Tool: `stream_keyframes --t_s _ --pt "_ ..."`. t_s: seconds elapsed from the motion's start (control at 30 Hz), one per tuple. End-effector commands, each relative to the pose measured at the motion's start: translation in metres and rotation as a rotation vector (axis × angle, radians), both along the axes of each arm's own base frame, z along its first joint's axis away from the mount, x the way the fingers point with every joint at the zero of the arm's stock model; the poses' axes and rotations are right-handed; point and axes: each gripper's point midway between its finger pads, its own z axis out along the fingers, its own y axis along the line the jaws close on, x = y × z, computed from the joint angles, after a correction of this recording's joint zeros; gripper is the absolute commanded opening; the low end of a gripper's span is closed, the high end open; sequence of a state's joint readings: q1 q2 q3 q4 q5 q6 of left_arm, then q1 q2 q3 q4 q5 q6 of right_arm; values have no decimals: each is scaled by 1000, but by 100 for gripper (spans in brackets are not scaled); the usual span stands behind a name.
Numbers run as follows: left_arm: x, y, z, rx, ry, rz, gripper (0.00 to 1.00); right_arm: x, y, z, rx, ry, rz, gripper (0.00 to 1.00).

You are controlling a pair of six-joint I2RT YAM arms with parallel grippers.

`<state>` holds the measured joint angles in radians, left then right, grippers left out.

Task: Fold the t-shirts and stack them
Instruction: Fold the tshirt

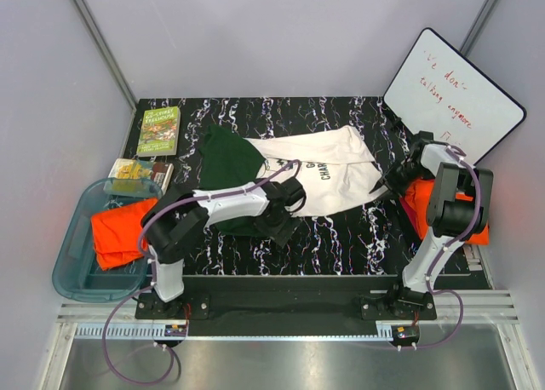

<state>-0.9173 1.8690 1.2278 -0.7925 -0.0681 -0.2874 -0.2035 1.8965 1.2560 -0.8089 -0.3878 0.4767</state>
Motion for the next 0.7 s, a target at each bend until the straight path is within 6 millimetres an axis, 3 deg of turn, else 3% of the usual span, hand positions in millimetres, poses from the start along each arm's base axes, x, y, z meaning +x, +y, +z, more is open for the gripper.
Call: stream_keyframes --t_s 0.0,0.07,0.2,0.37,0.53,0.67 --pt "25 -13 -15 16 -81 8 87 12 5 21 31 -79 -9 40" --pt "28 -13 -19 35 -85 11 76 11 6 22 32 -82 -4 39" --pt "36 -1 -28 123 -108 45 0 5 6 20 32 -71 -2 39" --pt "37 10 -19 104 -122 106 0 -11 6 17 16 -43 -7 41" --pt "34 20 11 56 -166 158 0 -23 0 7 -30 2 -26 43" --pt "29 26 39 20 -194 186 0 -14 -1 -3 -23 11 -38 43"
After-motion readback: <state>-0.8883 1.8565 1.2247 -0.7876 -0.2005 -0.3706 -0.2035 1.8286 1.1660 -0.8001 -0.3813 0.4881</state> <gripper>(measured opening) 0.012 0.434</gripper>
